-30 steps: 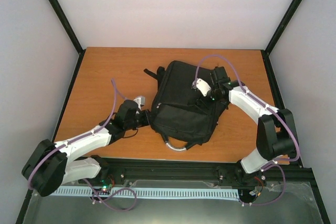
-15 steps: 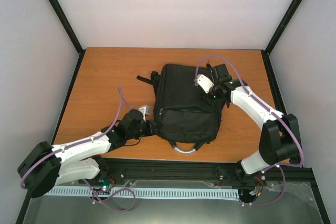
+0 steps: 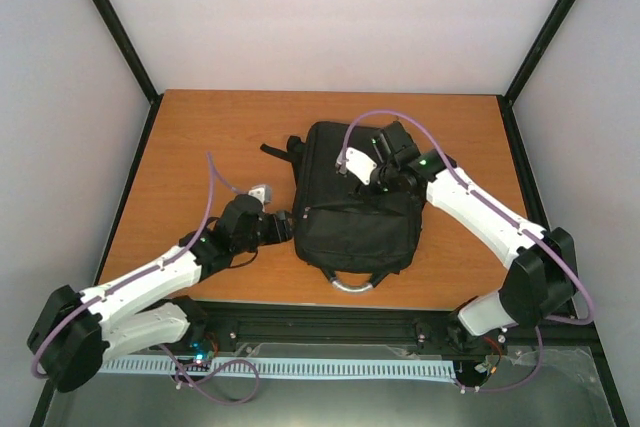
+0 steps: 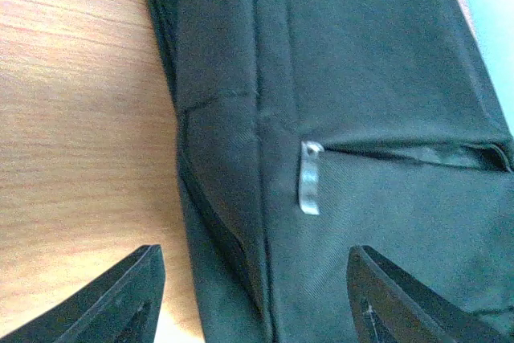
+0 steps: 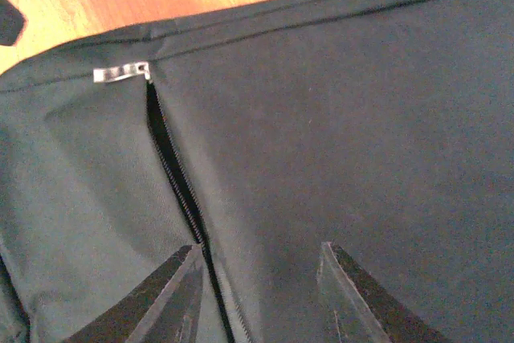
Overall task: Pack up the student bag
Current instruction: Adjust the student bag at the center of the board.
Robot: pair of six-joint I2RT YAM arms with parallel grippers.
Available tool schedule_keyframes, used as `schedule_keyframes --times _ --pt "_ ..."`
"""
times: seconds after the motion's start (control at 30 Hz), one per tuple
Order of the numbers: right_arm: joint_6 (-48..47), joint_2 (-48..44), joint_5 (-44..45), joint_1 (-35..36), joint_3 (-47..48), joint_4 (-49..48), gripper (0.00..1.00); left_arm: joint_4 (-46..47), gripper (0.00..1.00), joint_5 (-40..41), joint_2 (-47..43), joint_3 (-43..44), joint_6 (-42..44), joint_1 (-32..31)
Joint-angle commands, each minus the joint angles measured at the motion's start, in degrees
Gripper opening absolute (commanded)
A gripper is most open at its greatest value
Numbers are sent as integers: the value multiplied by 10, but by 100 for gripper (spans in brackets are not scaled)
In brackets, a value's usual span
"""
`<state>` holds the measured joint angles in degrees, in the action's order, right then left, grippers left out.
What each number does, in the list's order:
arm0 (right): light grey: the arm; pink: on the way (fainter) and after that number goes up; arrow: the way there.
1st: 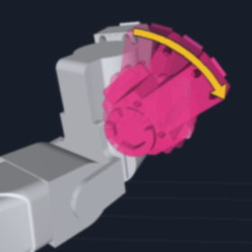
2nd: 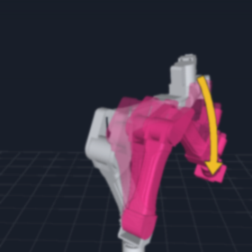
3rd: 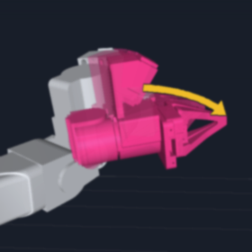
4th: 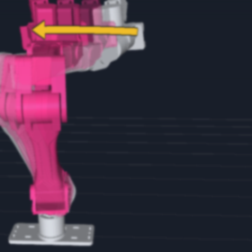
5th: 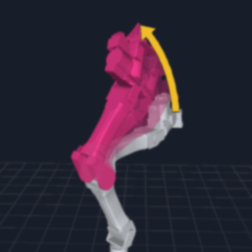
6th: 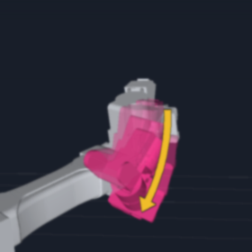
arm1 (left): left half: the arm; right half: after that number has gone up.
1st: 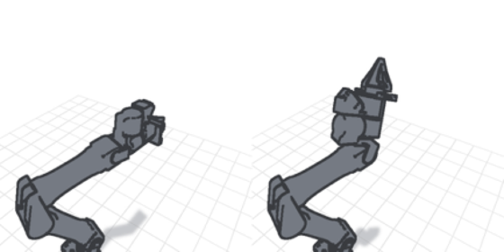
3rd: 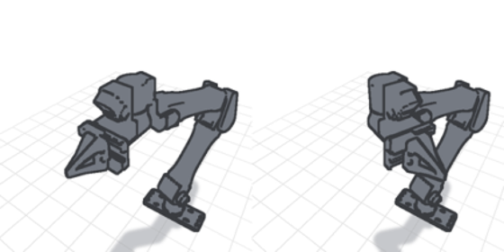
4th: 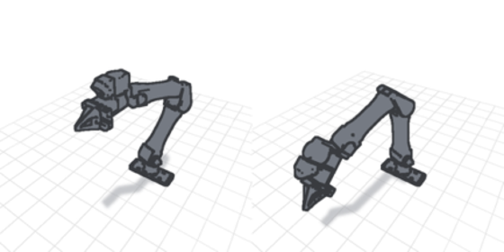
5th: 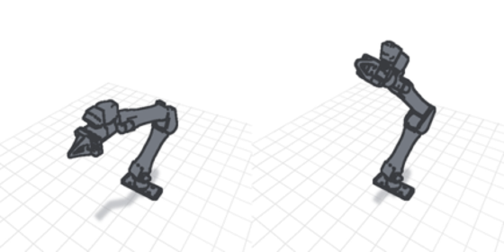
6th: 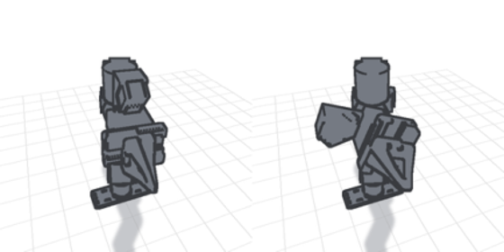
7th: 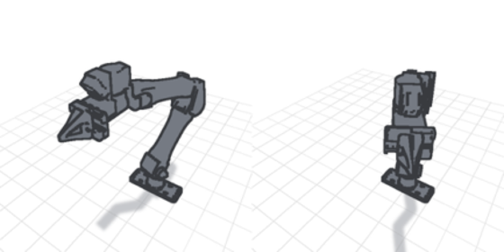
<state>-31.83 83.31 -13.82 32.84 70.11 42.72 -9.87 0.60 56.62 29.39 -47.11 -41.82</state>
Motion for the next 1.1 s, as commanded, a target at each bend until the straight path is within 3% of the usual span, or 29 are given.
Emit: schedule_keyframes --times 0.0,0.13,0.37,0.63,0.9,1.0,1.07 --pt "11 32 -10 7 28 5 39 37 65 -45 45 41 22 49" --pt "14 49 -10 11 19 -10 38 72 65 -97 115 68 17 85" --pt "20 81 20 12 -19 -40 37 101 57 -141 190 106 9 101" --pt "26 97 30 11 -49 -56 36 112 49 -151 225 104 -4 105" --pt "28 76 30 13 -55 -53 37 130 36 -154 244 107 -7 107" --pt "31 55 43 10 -58 -52 37 128 39 -151 256 120 -3 110" --pt "39 39 38 -5 -52 -44 37 120 50 -147 268 134 -1 114"
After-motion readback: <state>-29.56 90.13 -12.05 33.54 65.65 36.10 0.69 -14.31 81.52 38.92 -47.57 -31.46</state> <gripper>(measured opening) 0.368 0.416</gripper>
